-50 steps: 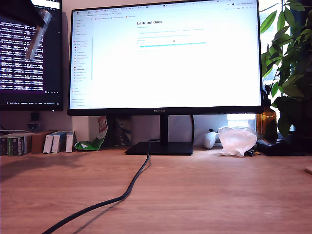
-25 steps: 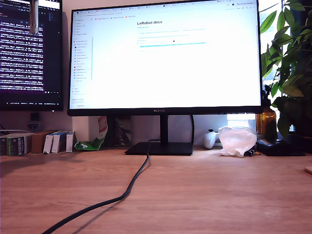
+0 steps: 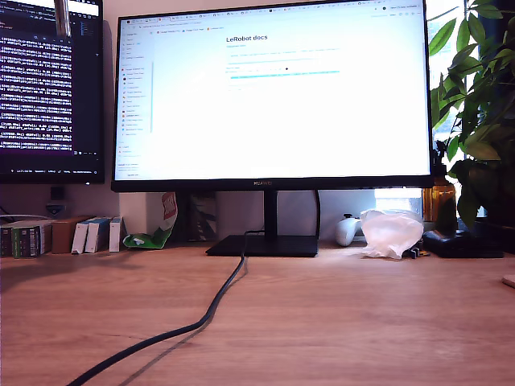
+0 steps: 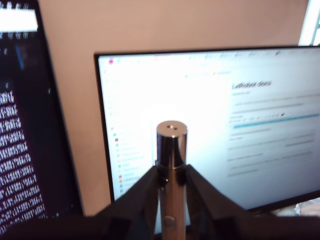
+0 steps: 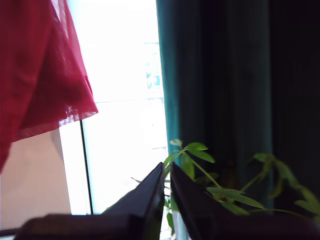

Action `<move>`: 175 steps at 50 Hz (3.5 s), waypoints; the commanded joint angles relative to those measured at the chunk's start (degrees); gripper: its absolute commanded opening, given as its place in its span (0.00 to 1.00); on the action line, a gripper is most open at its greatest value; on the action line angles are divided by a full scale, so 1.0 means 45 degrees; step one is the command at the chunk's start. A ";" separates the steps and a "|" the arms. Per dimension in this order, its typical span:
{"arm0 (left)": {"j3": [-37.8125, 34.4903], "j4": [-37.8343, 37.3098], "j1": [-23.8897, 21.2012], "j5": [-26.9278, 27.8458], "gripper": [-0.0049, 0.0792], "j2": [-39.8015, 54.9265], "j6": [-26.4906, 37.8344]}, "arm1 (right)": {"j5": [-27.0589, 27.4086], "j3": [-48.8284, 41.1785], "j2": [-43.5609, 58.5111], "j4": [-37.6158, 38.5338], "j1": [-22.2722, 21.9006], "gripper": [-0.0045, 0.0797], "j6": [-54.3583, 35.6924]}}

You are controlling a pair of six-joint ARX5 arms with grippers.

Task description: Pick the metallic laser pointer with your right arm, pass it to your left arm, then place it down to the left side of the table

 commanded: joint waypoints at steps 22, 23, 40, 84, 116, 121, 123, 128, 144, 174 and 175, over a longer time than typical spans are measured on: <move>-0.0141 -0.1166 0.0908 0.0544 0.04 -0.2433 0.0063 | -0.1496 -0.3677 -0.3405 -0.0311 -0.0034 0.04 -0.0165; -0.0141 -0.1258 0.0996 0.0597 0.03 -0.2574 0.0034 | -0.1574 -0.3876 -0.3580 -0.0306 -0.0034 0.04 -0.0136; -0.0350 -0.2914 0.0835 0.1185 0.03 -0.4920 0.0340 | -0.2841 -0.6873 -0.6130 -0.0112 -0.0010 0.04 0.0437; -0.6547 -0.2725 0.0233 0.0865 0.04 -0.8408 -0.2064 | -0.3716 -1.1594 -0.9044 -0.0447 0.0155 0.04 0.2385; -1.0122 0.2327 -0.0384 -0.0214 0.04 -0.8767 -0.0481 | -0.3419 -1.4523 -1.1108 0.1617 0.0155 0.07 0.2555; -1.0812 0.3876 -0.0704 -0.0588 0.04 -0.8767 -0.0481 | -0.3444 -1.5310 -1.1560 0.2424 0.0155 0.08 0.2550; -1.1050 0.4371 -0.0865 -0.0724 0.04 -0.8767 -0.0481 | -0.3478 -1.5630 -1.1706 0.2812 0.0155 0.08 0.2545; -1.1691 0.5673 -0.1326 -0.1146 0.04 -0.8757 -0.0491 | -0.3813 -1.6339 -1.2046 0.3730 0.0155 0.08 0.2545; -1.3916 0.9160 -0.2720 -0.3167 0.04 -0.8738 -0.0359 | -0.3963 -1.8151 -1.2279 0.6178 0.0155 0.07 0.2341; -1.6024 1.1492 -0.3968 -0.4070 0.04 -0.8150 0.0738 | -0.4085 -2.0638 -1.3629 0.8466 0.0155 0.07 0.2132; -1.6116 1.1584 -0.3963 -0.4070 0.04 -0.8155 0.0738 | -0.4085 -2.0716 -1.3702 0.8456 0.0155 0.07 0.2127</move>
